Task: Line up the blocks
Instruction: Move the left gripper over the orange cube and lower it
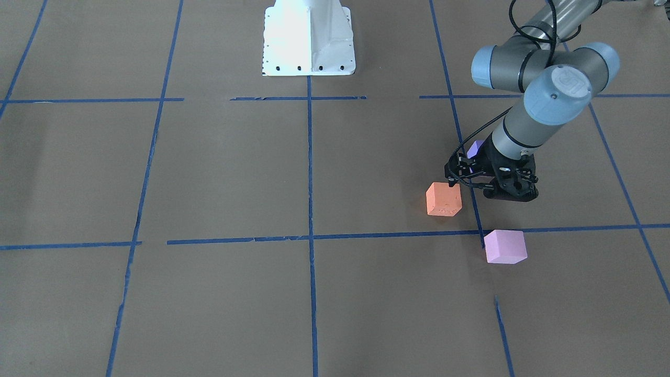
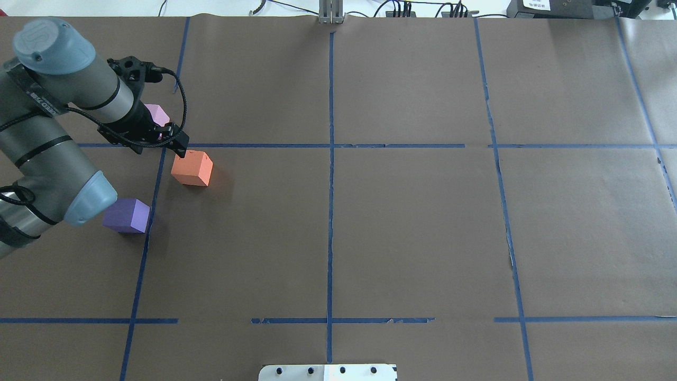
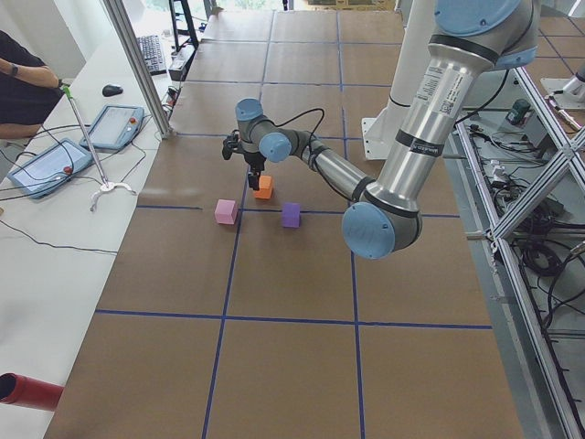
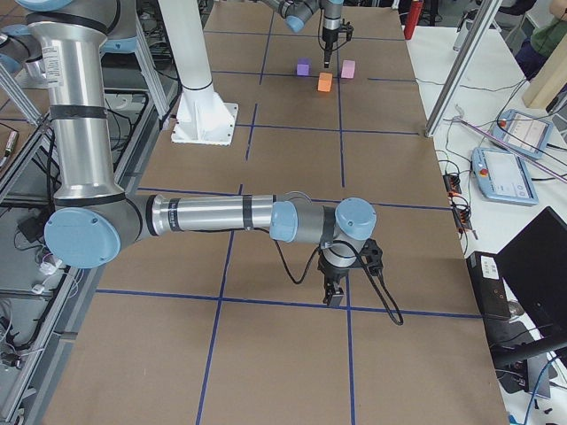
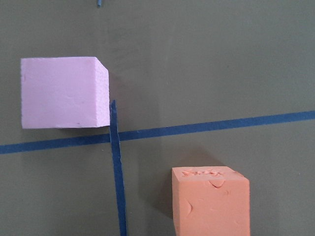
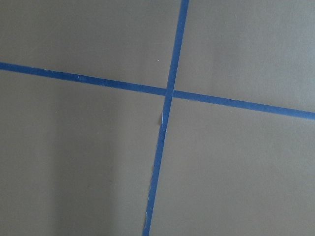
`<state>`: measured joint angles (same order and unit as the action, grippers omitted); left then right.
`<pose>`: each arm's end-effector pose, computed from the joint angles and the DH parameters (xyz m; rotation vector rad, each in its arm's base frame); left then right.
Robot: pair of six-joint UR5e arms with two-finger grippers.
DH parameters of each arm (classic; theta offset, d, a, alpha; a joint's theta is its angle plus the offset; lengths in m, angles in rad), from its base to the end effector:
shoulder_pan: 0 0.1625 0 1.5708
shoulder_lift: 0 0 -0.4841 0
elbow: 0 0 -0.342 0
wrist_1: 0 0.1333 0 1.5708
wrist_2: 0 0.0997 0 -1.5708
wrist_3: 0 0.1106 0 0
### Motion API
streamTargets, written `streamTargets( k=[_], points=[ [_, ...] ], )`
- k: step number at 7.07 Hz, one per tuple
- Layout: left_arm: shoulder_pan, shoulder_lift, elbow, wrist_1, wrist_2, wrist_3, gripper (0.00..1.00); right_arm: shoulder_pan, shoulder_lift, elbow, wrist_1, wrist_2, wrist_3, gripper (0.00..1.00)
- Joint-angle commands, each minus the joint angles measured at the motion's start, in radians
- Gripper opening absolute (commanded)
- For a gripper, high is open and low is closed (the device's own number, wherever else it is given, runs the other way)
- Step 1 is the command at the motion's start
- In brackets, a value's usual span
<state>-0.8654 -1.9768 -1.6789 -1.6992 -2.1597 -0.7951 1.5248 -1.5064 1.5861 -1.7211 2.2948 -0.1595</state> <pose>0.3498 -0.5216 0.4530 0.0686 0.8399 0.1048 0.0386 -0.4679 0.7081 -0.0264 -0.7273 -0.1708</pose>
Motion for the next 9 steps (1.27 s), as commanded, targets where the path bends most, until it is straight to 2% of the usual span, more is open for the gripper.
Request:
streamTargets(
  k=[1,9],
  points=[
    [0.026,-0.016,0.045,-0.083,-0.003,-0.006,1.00,0.000,0.000,0.000,0.000,0.000,0.000,1.00],
    [0.032,-0.051,0.152,-0.115,-0.005,-0.048,1.00,0.000,0.000,0.000,0.000,0.000,0.000,1.00]
  ],
)
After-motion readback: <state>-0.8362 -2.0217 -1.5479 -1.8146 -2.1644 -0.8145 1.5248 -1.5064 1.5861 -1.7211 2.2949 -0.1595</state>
